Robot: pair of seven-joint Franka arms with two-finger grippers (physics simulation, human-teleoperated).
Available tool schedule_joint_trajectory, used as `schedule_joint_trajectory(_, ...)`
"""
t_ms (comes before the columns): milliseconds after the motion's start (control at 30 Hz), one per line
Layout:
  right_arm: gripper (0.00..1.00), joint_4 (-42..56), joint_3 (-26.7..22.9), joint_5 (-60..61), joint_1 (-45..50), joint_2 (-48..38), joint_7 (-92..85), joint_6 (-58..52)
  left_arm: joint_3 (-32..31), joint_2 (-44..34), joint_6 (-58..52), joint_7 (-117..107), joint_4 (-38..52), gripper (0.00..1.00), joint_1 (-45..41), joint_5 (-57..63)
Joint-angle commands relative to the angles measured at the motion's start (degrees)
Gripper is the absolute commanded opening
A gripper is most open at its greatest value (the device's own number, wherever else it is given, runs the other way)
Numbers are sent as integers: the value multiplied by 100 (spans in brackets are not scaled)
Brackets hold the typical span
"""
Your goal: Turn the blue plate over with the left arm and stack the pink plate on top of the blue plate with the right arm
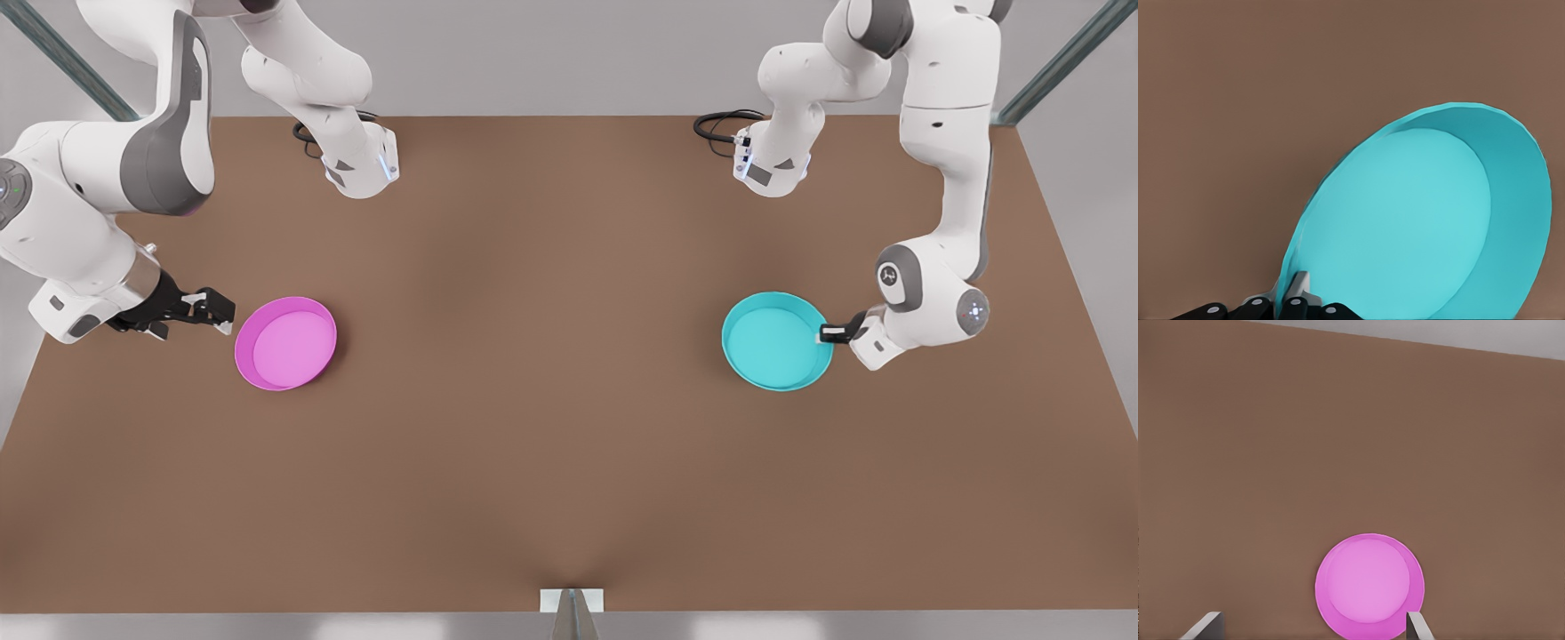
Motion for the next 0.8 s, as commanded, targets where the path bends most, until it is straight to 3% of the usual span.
schedule_joint_trajectory(0,100,0,1,1,4,0,0,-4,21,-17,-10,-28,1,21,-39,-89)
schedule_joint_trajectory(200,100,0,-8,-8,22,35,9,22,338,-272,-318,-678,115,21,-690,1027)
schedule_joint_trajectory(767,100,9,-8,36,-22,140,18,172,-5,-377,-1645,-2436,590,21,-1946,4129)
